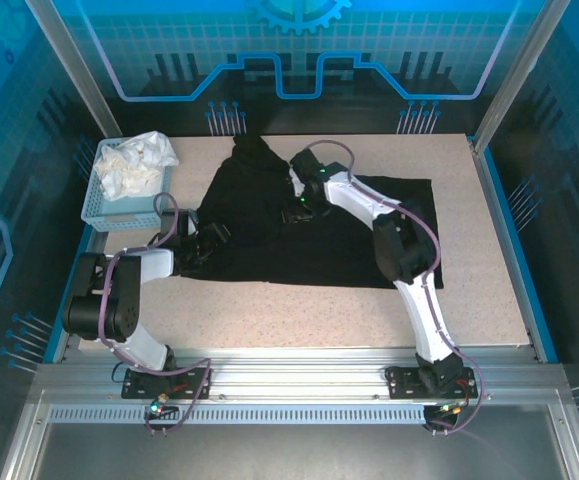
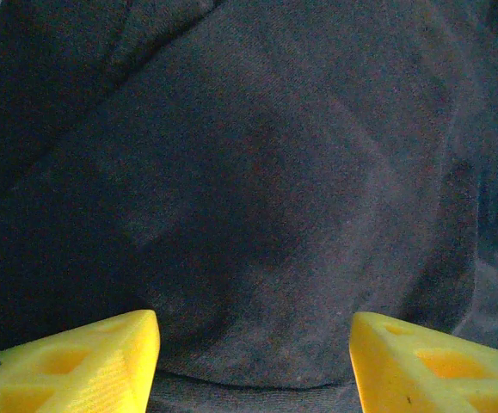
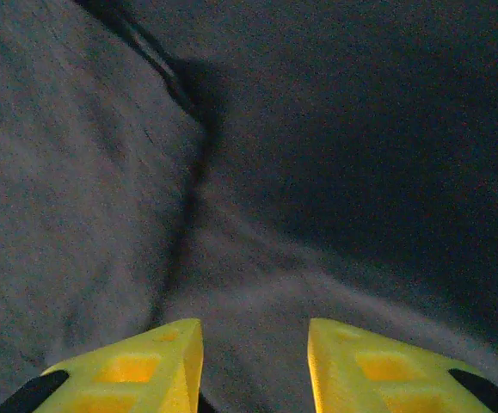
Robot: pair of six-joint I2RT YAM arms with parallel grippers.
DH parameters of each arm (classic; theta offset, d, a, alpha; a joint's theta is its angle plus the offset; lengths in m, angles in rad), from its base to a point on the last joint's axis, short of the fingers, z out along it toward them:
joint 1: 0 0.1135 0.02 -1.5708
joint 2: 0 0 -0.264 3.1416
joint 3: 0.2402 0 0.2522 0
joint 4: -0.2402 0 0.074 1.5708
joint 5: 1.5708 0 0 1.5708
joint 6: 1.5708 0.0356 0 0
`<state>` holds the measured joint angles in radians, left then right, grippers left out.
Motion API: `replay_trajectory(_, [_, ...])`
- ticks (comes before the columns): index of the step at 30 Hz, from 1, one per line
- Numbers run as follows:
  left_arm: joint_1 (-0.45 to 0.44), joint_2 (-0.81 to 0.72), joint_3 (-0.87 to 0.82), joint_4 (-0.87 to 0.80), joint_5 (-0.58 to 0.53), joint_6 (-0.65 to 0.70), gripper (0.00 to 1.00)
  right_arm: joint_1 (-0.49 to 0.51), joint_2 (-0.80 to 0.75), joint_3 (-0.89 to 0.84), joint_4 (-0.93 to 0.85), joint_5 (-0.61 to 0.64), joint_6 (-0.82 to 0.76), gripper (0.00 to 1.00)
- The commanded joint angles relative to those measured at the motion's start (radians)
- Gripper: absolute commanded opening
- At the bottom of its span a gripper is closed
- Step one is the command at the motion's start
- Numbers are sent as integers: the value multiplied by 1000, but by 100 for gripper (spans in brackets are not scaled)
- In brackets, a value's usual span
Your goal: Fold the inside-out t-shirt
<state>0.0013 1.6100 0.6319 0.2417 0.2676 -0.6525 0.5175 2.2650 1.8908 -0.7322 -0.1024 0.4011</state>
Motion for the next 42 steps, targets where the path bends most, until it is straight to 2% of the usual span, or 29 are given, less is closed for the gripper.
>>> replay_trajectory(1, [9,18,-12,-59,11,1,62,-61,-239,-206,75,32,-31,41])
replay_trajectory(5, [7,-39,-19,-20,45,-25,63,-196,-473,-571,147,24,-21,45])
replay_trajectory(8, [-8,-75,-32,28,65,-69,63,-328,-581,-779,197,-3,-14,50])
replay_trajectory(13, [-54,-36,8,57,87,-116,63,-490,-589,-901,221,-16,-10,53])
replay_trajectory(17, [-60,32,45,6,109,-124,63,-554,-559,-939,186,-43,-7,53])
replay_trajectory(22, [-58,28,-16,-55,92,-95,63,-618,-612,-1064,175,-129,21,51])
replay_trajectory(27, [-61,-97,-212,-80,107,-124,62,-660,-747,-1230,174,-195,96,49])
replay_trajectory(30, [-71,-256,-326,-156,84,-151,62,-667,-906,-1342,167,-157,165,48])
replay_trajectory(33, [-95,-468,-329,-245,34,-164,62,-652,-1073,-1336,159,-68,192,50])
replay_trajectory(36, [-112,-556,-237,-250,-86,-110,64,-611,-1124,-1243,231,42,170,55])
replay_trajectory(39, [-112,-494,-112,-215,-195,-64,67,-637,-1007,-1115,319,135,156,59])
replay_trajectory(42, [-109,-377,-11,-145,-233,-49,68,-677,-833,-967,376,192,154,60])
